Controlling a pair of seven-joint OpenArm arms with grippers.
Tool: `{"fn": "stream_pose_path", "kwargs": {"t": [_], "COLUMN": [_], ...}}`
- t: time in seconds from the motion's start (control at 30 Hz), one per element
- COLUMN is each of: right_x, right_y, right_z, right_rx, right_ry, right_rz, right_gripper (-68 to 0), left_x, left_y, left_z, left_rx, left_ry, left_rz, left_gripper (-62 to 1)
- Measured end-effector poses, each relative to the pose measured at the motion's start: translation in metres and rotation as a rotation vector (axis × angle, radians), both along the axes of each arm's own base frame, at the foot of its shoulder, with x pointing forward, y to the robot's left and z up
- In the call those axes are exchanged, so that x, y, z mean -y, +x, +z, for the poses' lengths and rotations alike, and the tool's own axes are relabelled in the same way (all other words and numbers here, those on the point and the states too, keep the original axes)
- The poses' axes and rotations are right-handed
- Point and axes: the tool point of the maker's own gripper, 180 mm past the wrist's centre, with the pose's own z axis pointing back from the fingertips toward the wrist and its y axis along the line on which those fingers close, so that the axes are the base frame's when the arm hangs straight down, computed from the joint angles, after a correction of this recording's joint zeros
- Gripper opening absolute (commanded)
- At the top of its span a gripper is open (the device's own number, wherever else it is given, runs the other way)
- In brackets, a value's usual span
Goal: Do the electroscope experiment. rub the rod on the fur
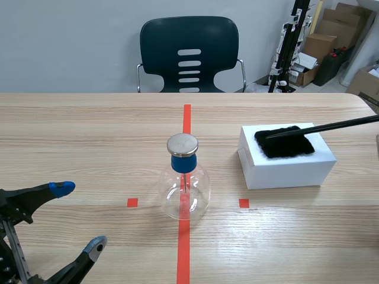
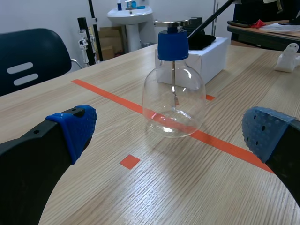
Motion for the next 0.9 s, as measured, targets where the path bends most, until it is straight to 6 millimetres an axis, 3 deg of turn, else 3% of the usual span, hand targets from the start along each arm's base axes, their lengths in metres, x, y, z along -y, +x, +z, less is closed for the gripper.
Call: {"fn": "stream_pose_path", "kwargs": {"t": [0.13, 0.33, 0.43, 0.63, 0.8, 0.9], "right_x": [0.009, 0.056, 0.066, 0.044, 0.008, 0.003], "right_y": [0.001, -0.004, -0.007, -0.004, 0.002, 0.003], "right_z": [0.005, 0.013, 0.01, 0.009, 0.013, 0.012], "right_rx": [0.009, -0.032, -0.047, -0.013, 0.026, 0.029], "right_ry": [-0.027, -0.114, -0.121, -0.066, -0.003, 0.003], "right_rz": [-0.019, -0.067, -0.086, -0.047, 0.013, 0.018], "right_gripper": [-67.1, -67.1, -67.1, -67.1, -67.1, -67.1], "left_x": [0.0, 0.0, 0.0, 0.0, 0.0, 0.0], "left_y": [0.0, 0.0, 0.0, 0.0, 0.0, 0.0], "left_z": [0.0, 0.0, 0.0, 0.0, 0.0, 0.0], "left_rx": [0.0, 0.0, 0.0, 0.0, 0.0, 0.0], "left_ry": [0.0, 0.0, 0.0, 0.0, 0.0, 0.0], "left_rz": [0.0, 0.0, 0.0, 0.0, 0.0, 0.0], "left_gripper": [1.4, 1.4, 1.4, 1.4, 1.4, 1.4]}}
